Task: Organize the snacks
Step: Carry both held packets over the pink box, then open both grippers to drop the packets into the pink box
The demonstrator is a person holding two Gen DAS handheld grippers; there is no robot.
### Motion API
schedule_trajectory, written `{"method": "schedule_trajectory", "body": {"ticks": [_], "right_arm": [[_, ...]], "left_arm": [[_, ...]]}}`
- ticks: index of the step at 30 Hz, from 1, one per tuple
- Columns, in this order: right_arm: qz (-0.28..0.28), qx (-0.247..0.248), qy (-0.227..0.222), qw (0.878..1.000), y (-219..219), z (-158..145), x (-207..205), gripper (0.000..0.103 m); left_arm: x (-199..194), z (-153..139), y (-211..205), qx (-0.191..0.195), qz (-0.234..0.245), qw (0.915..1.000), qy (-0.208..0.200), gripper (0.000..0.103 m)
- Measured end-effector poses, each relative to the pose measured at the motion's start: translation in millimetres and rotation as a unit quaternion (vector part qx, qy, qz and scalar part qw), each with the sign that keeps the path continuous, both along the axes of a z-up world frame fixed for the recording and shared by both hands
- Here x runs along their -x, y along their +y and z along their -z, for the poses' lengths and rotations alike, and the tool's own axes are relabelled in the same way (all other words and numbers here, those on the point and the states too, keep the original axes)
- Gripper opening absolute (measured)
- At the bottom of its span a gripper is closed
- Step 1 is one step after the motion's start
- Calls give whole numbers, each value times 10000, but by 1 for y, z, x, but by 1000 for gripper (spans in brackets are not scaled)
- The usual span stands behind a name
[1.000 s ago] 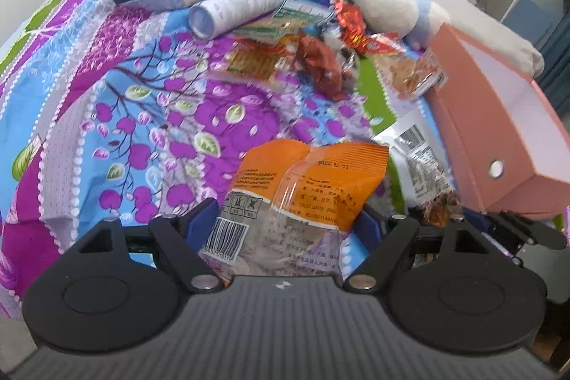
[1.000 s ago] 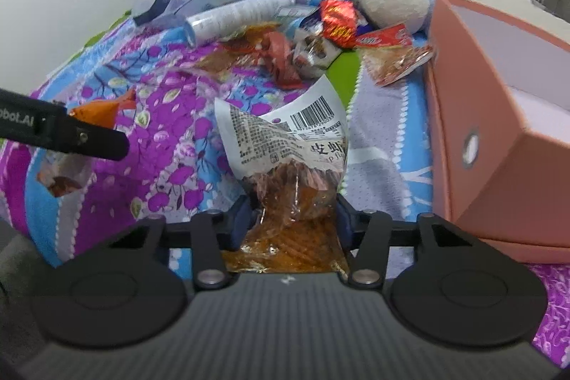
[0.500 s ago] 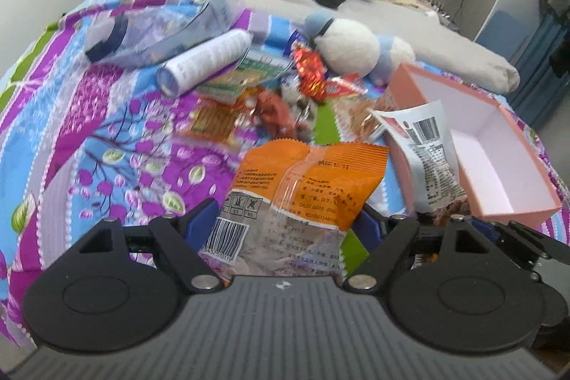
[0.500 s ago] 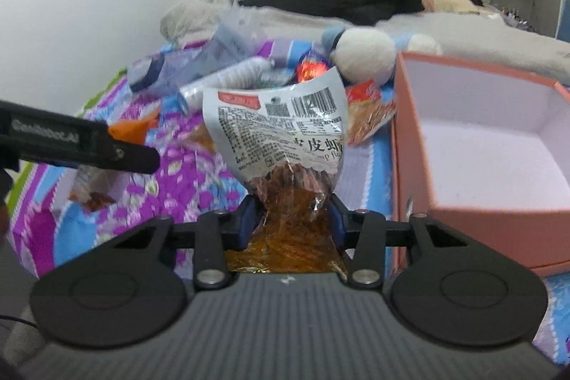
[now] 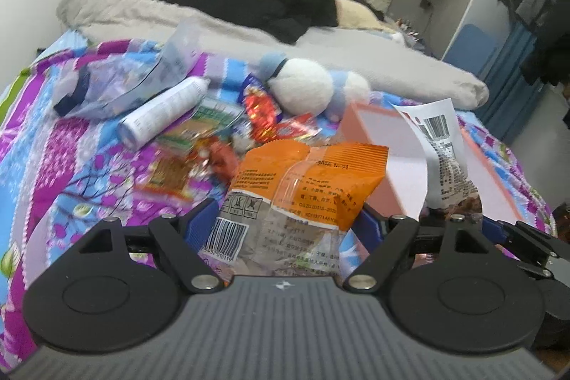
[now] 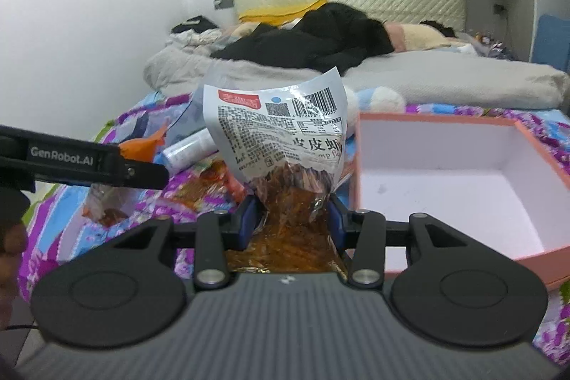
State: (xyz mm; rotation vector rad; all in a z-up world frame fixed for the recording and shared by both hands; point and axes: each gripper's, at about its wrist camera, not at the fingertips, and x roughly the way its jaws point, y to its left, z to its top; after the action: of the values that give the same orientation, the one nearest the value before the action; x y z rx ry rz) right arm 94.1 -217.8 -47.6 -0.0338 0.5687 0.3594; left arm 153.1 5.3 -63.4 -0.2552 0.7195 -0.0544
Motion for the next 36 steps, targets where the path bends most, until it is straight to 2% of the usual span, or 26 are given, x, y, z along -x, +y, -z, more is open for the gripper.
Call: {"method": "schedule_trajectory", "body": {"ticks": [8,15,23,28,31,36], "right_arm": [[560,34,-359,9978,-41,-27,-13,45],[1081,21,-429,9932,-82,-35,-36,45],[1515,153,-125,9883,-121,-21,-63,45],[1583,210,305,9867,-139,3,-84,45],[1530,56,582,9865,-150,18,-98,45],[1539,139,841,9844,-158,37,-107,45]], "left_arm": [[-29,-27,-45,60,450,9984,-324,83],[-67,-31,-95,86,943,9948,-384,83],[-112,-16,-142,82,1300,9914,-114,83],[-139,2,-163,25,1429,9895,208,83],[-153,11,-177,-120,1478,9880,433,83],[-169,27,-191,-171,1472,9870,617,83]]}}
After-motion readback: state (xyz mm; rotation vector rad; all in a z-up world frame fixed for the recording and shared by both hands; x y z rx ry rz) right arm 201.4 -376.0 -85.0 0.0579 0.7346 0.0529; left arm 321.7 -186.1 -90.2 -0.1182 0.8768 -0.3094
